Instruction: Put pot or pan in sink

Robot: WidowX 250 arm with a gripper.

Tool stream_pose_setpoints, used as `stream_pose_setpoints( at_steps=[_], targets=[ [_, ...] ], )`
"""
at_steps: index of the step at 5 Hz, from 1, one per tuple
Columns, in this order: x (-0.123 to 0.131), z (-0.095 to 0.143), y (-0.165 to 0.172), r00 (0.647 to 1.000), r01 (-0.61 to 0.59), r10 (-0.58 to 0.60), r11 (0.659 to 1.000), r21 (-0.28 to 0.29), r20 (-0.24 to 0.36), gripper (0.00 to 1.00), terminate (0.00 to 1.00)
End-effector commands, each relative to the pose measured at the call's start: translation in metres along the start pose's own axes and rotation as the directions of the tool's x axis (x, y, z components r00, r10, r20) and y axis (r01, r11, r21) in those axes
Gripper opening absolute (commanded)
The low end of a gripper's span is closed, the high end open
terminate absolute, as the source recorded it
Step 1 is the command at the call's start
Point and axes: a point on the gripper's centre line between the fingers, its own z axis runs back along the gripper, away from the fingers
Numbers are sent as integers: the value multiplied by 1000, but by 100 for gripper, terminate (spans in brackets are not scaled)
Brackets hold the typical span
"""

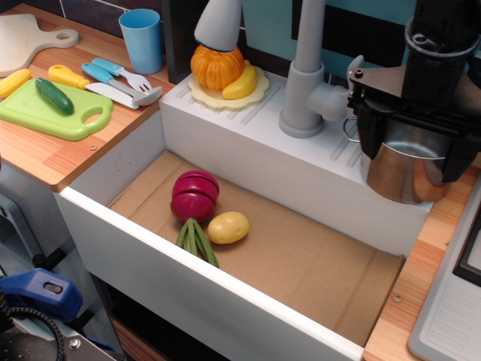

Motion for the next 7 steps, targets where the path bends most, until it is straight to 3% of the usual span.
stream_pose_setpoints(
  at_steps=[1,2,4,5,7],
  targets=[
    [0,0,0,1000,0,0,1000,0,0,100,0],
    [8,-1,-1,985,169,-170,986,10,30,100,0],
    [31,-18,-13,927,339,-345,938,67,148,100,0],
    [44,-29,-18,901,395,-403,915,81,158,100,0],
    [55,-50,-22,882,432,-431,901,41,188,100,0]
  ],
)
